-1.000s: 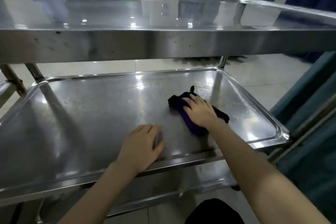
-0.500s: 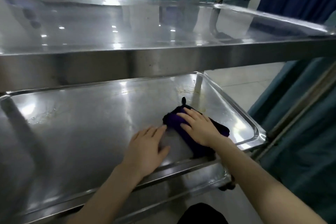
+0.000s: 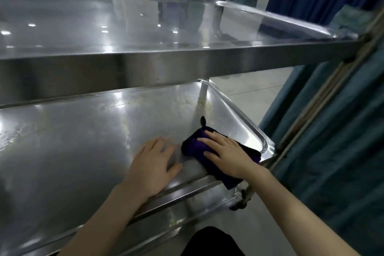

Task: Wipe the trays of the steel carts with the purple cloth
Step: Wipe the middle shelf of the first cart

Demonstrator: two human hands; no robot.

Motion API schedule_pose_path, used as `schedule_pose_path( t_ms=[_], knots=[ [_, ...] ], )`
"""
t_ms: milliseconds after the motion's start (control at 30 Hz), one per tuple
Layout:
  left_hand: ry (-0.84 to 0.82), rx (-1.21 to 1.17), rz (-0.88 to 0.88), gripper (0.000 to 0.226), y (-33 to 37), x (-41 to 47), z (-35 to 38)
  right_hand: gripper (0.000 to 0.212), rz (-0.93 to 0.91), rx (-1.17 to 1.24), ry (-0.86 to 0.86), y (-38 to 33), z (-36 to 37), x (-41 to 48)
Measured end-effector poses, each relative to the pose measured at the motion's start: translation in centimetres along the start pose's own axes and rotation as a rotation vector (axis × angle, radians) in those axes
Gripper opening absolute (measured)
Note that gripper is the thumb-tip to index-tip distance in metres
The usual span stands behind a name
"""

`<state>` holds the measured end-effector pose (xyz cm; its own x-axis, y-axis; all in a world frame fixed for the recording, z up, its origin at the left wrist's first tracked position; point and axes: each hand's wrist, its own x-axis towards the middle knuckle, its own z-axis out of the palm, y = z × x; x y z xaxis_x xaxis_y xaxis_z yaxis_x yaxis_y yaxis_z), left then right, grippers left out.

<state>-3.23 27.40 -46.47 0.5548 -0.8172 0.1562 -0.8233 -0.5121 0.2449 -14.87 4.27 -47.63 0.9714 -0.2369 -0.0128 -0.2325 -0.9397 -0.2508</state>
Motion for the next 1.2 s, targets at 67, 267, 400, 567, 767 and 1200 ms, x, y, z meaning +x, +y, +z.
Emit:
schedule_pose_path(
  t_ms=[67,267,400,567,767,1200],
  knots=[
    [-0.034,-0.004,0.017,0.061,-0.3,-0.3,0.7,0.049,0.050,-0.010,-0.021,0.4,-0.9,2.7],
    [0.054,-0.015,0.042,0.055,0.3,-1.5,0.8,0.049,0.323,-0.019,0.111,2.8,-2.1,10.3],
    [0.051,0.018,0.047,0.051,0.5,-1.3,0.1,0.049,0.221,-0.008,0.059,3.0,-1.7,5.4],
    [0.154,0.121,0.087,0.042,1.2,-1.2,0.7,0.048,0.173,-0.026,0.119,4.4,-1.2,-2.5],
    [0.146,0.196,0.098,0.043,0.7,-1.2,1.4,0.048,0.236,-0.052,0.080,7.1,-3.2,7.1],
    [0.127,0.160,-0.016,0.050,2.2,-1.6,1.0,0.055,0.325,-0.071,0.053,8.0,-1.8,-0.4]
  ],
)
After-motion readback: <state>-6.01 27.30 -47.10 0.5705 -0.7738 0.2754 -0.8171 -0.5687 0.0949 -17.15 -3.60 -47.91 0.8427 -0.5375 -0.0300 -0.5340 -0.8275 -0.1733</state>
